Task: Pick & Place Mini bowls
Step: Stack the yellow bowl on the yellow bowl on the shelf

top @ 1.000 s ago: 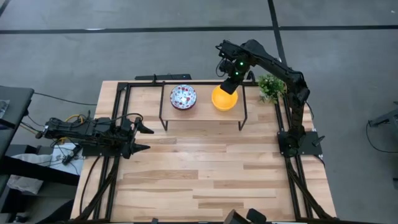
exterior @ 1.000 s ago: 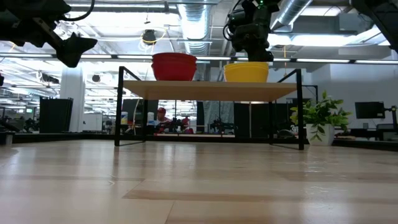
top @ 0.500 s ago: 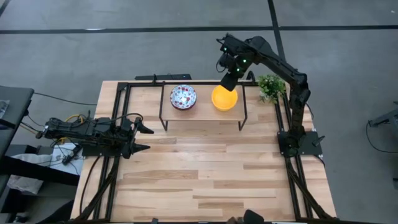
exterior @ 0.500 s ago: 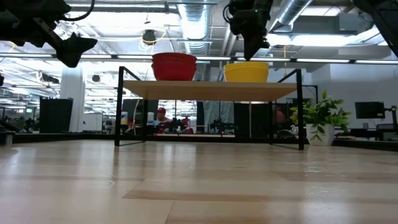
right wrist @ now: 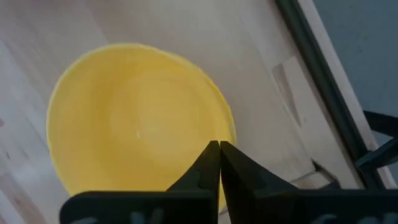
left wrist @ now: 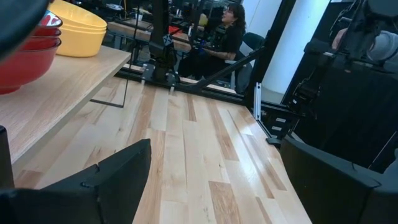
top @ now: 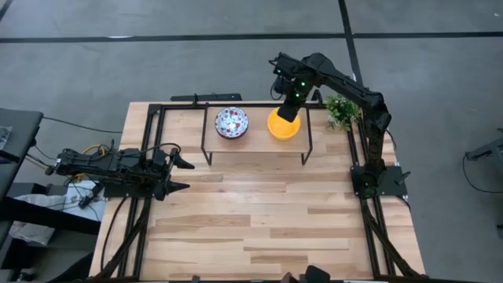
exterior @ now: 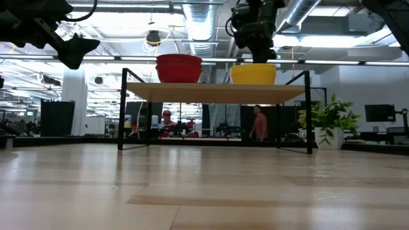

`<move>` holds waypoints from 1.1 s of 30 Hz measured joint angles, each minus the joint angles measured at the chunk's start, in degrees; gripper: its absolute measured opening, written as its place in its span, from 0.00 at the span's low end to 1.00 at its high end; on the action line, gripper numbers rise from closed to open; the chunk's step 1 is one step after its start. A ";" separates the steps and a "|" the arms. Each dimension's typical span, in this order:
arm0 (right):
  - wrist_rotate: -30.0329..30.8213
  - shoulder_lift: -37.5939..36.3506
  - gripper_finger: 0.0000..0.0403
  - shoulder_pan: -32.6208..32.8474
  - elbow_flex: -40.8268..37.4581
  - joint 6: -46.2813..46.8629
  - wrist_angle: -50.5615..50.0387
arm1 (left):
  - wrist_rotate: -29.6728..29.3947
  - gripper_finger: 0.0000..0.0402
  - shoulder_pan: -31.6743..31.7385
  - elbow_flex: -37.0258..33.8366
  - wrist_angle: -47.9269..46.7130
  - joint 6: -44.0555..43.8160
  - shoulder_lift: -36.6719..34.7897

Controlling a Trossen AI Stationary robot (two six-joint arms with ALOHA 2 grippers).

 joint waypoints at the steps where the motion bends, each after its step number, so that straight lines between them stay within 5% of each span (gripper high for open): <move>1: 0.00 0.00 0.01 0.02 -0.09 0.00 0.63 | 0.00 0.89 0.00 0.00 -0.01 0.00 0.01; 33: -1.99 -0.11 0.00 -0.59 -2.30 -0.46 5.11 | 2.99 0.89 -0.02 0.00 0.02 -0.22 0.00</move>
